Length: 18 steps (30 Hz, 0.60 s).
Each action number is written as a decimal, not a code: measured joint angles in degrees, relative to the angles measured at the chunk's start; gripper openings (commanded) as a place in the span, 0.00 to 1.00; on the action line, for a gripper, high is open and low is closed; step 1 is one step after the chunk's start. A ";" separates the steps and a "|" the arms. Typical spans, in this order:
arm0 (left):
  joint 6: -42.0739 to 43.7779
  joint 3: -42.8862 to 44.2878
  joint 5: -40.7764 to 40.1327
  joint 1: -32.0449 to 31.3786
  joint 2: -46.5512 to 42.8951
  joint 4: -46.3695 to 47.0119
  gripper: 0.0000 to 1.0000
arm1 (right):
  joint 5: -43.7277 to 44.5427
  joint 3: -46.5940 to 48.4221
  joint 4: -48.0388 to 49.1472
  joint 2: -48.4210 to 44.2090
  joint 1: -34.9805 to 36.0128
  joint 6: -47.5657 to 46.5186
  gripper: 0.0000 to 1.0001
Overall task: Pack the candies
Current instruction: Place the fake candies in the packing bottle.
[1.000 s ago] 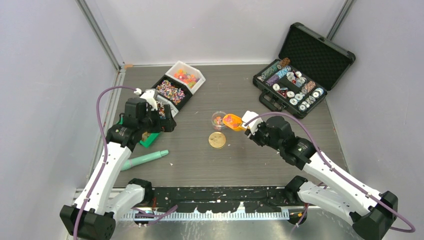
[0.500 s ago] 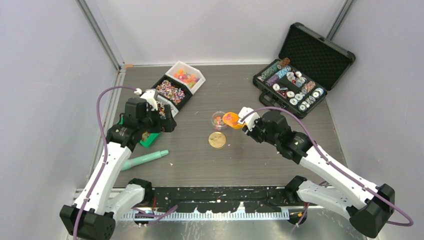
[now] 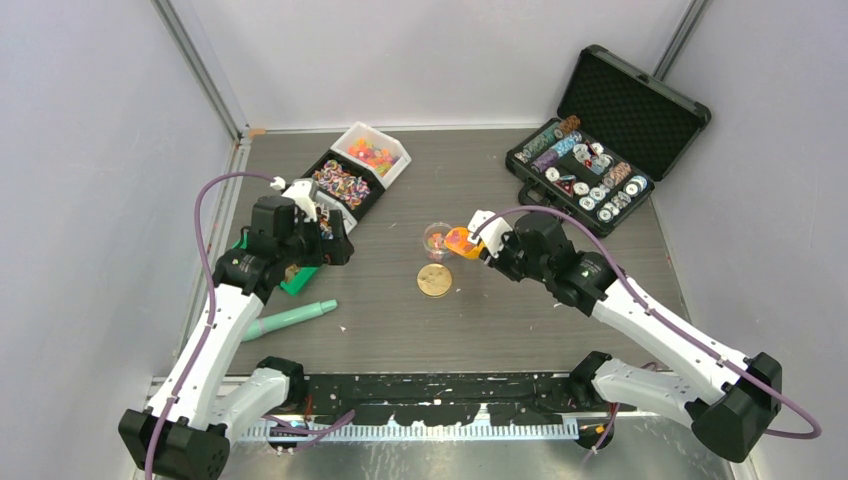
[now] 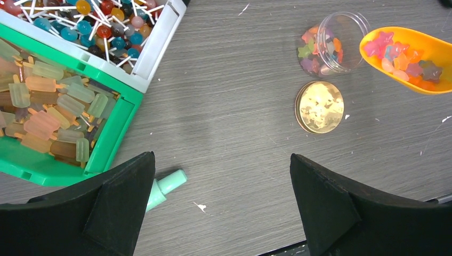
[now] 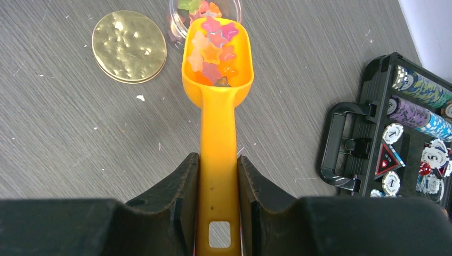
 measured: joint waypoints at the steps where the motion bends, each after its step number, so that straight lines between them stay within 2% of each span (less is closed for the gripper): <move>1: 0.00 0.00 -0.04 -0.02 0.00 -0.04 1.00 | 0.02 0.59 -0.61 0.39 0.09 -0.20 0.00; 18: 0.00 0.00 -0.63 -0.31 -0.37 -0.28 1.00 | -0.15 5.66 -6.58 3.80 0.33 -0.70 0.00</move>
